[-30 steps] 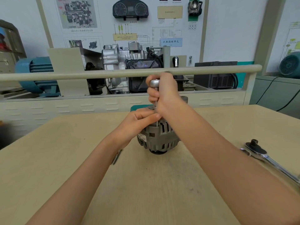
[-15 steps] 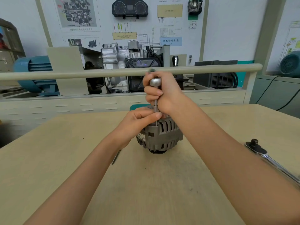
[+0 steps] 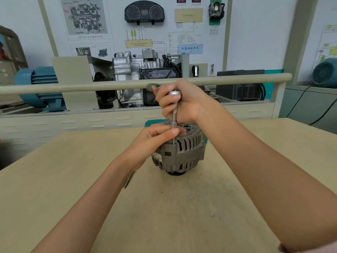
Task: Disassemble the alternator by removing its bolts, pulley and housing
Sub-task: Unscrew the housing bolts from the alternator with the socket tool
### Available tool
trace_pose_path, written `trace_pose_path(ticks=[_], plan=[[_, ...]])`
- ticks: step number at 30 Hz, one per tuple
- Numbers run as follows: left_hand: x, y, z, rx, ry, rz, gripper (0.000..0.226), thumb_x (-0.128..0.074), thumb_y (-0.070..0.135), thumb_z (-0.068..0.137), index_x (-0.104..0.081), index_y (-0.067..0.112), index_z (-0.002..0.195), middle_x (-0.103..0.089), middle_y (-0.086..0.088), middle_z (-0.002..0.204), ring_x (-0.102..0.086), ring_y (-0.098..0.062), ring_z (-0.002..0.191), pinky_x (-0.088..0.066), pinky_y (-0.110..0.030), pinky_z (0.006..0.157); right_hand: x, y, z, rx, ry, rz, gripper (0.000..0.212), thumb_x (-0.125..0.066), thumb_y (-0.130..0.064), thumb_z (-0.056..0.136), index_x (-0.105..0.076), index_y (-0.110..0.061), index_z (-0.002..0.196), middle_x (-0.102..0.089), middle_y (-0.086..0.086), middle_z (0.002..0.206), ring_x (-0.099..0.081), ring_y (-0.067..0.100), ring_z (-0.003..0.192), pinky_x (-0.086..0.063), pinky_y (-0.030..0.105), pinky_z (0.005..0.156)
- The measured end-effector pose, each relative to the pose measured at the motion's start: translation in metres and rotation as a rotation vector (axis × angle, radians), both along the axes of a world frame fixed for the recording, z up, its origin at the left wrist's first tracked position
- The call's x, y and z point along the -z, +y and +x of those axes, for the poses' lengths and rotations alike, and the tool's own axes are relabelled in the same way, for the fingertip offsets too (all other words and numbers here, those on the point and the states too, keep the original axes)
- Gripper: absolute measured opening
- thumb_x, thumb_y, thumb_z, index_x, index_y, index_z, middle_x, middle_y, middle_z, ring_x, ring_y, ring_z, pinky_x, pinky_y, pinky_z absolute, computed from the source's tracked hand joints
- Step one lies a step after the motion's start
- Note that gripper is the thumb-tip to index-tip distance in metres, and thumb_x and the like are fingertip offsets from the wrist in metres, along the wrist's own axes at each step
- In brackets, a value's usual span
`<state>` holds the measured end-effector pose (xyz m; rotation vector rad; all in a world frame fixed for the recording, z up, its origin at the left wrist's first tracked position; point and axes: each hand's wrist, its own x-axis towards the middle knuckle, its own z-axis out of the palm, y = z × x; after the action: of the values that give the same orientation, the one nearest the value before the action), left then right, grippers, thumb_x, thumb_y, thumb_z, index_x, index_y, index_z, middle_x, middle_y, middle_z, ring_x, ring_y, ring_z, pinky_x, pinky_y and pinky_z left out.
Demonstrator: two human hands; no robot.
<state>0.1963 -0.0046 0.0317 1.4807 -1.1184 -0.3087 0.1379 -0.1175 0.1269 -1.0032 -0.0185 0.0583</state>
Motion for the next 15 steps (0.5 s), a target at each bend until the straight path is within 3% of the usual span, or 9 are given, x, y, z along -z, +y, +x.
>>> trace_pose_path(ticks=[3, 5, 8, 10, 12, 15], plan=[[0.000, 0.000, -0.001, -0.020, -0.001, -0.020, 0.020, -0.062, 0.042, 0.076, -0.078, 0.033, 0.085, -0.074, 0.004, 0.096, -0.067, -0.007, 0.087, -0.050, -0.013, 0.068, 0.000, 0.009, 0.000, 0.115, -0.027, -0.054, 0.027, -0.031, -0.007, 0.094, -0.049, -0.014, 0.076, -0.039, -0.010, 0.042, -0.030, 0.001, 0.028, -0.019, 0.013, 0.033], [0.001, -0.001, -0.001, -0.027, -0.009, -0.035, 0.019, -0.062, 0.041, 0.076, -0.077, 0.030, 0.081, -0.073, 0.002, 0.090, -0.065, -0.008, 0.082, -0.049, -0.014, 0.066, 0.005, 0.023, 0.004, 0.444, -0.062, -0.070, 0.026, -0.033, -0.003, 0.091, -0.046, -0.014, 0.071, -0.040, -0.007, 0.045, -0.032, 0.002, 0.027, -0.019, 0.013, 0.031], [0.004, -0.004, 0.000, -0.053, -0.045, -0.045, 0.031, -0.060, 0.023, 0.089, -0.075, 0.036, 0.066, -0.069, 0.013, 0.070, -0.060, 0.001, 0.065, -0.043, -0.011, 0.059, 0.014, 0.038, 0.008, 0.897, -0.191, 0.024, 0.014, -0.040, 0.000, 0.089, -0.052, -0.004, 0.096, -0.046, 0.004, 0.061, -0.039, 0.003, 0.029, -0.025, 0.013, 0.030], [0.004, -0.004, 0.000, -0.042, -0.040, -0.051, 0.032, -0.059, 0.019, 0.090, -0.076, 0.036, 0.069, -0.072, 0.014, 0.074, -0.063, 0.003, 0.068, -0.045, -0.009, 0.060, 0.013, 0.036, 0.007, 0.859, -0.190, 0.008, 0.012, -0.040, 0.000, 0.088, -0.050, -0.006, 0.089, -0.045, 0.003, 0.060, -0.038, 0.004, 0.029, -0.024, 0.013, 0.031], [0.002, -0.003, 0.000, -0.007, 0.004, -0.041, 0.016, -0.061, 0.033, 0.082, -0.077, 0.032, 0.084, -0.075, 0.007, 0.089, -0.068, -0.004, 0.082, -0.050, -0.012, 0.067, 0.008, 0.029, 0.004, 0.649, -0.114, -0.102, 0.023, -0.039, -0.002, 0.088, -0.044, -0.012, 0.068, -0.040, -0.004, 0.047, -0.033, 0.003, 0.028, -0.020, 0.013, 0.031], [0.001, -0.001, 0.003, 0.027, 0.010, -0.004, 0.035, -0.059, 0.040, 0.079, -0.073, 0.024, 0.107, -0.073, 0.002, 0.109, -0.067, -0.013, 0.103, -0.053, -0.020, 0.083, 0.002, 0.013, 0.003, 0.234, -0.071, -0.128, 0.034, -0.041, -0.012, 0.094, -0.039, -0.019, 0.061, -0.036, -0.011, 0.040, -0.028, 0.002, 0.027, -0.015, 0.013, 0.033]])
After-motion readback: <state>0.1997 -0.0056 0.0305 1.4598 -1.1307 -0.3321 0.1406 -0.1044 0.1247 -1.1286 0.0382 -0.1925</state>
